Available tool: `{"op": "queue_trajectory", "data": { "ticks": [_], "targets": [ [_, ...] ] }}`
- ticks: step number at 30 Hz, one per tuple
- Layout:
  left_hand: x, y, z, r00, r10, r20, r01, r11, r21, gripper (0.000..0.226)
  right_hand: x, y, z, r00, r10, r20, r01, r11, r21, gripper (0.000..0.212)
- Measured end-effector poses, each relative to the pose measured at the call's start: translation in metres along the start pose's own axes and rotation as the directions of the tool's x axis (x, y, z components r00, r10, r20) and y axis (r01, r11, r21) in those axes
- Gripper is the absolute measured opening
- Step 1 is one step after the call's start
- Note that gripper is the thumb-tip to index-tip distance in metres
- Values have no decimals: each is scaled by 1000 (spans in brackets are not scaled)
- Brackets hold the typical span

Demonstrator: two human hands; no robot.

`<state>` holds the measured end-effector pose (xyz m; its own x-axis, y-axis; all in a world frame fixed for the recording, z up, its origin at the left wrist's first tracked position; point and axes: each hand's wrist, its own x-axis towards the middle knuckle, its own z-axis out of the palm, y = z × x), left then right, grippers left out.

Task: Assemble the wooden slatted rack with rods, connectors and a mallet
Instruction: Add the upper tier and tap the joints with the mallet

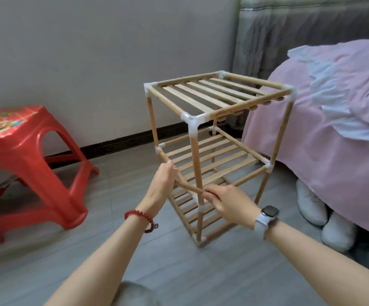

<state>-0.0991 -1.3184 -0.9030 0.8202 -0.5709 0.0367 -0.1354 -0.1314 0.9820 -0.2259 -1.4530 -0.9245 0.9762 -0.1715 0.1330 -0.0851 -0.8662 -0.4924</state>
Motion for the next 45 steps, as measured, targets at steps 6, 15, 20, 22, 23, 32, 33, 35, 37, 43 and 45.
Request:
{"op": "queue_trajectory", "data": {
  "ticks": [6, 15, 20, 22, 23, 32, 33, 35, 37, 43, 45],
  "targets": [
    [20, 3, 14, 983, 70, 171, -88, 991, 100, 50, -46, 69, 10, 967, 242, -77, -212, 936, 280, 16],
    [27, -15, 68, 988, 105, 111, -129, 963, 235, 16, -46, 112, 35, 691, 722, -21, -492, 492, 718, 12],
    [29, -10, 105, 965, 170, 199, -213, 951, 222, 8, 3, 116, 59, 545, 820, 172, -408, 80, 910, 33],
    [36, -5, 113, 968, 170, 185, -206, 958, 200, 8, 20, 121, 59, 537, 816, 215, -408, 28, 912, 28],
    [41, -1, 114, 972, 162, 168, -192, 965, 181, 9, 28, 127, 58, 541, 813, 215, -424, 43, 905, 24],
    [85, 52, 86, 999, 41, 7, -40, 998, -45, 9, 75, 118, -2, 668, 743, -38, -426, 424, 799, 22],
    [88, 57, 81, 1000, 23, -17, -24, 997, -73, 9, 78, 115, -9, 679, 731, -68, -422, 465, 778, 21],
    [93, 63, 69, 998, -25, -64, 16, 990, -143, 13, 88, 104, -24, 703, 704, -103, -438, 542, 717, 16],
    [96, 63, 53, 990, -86, -111, 58, 971, -231, 19, 101, 91, -34, 733, 671, -109, -447, 597, 666, 11],
    [72, 13, -5, 912, -338, -233, 187, 847, -498, 29, 137, 49, -31, 832, 554, -36, -512, 792, 333, 12],
    [53, -18, -22, 882, -401, -249, 218, 814, -539, 34, 144, 32, -15, 856, 517, 11, -507, 833, 221, 9]
  ]
}}
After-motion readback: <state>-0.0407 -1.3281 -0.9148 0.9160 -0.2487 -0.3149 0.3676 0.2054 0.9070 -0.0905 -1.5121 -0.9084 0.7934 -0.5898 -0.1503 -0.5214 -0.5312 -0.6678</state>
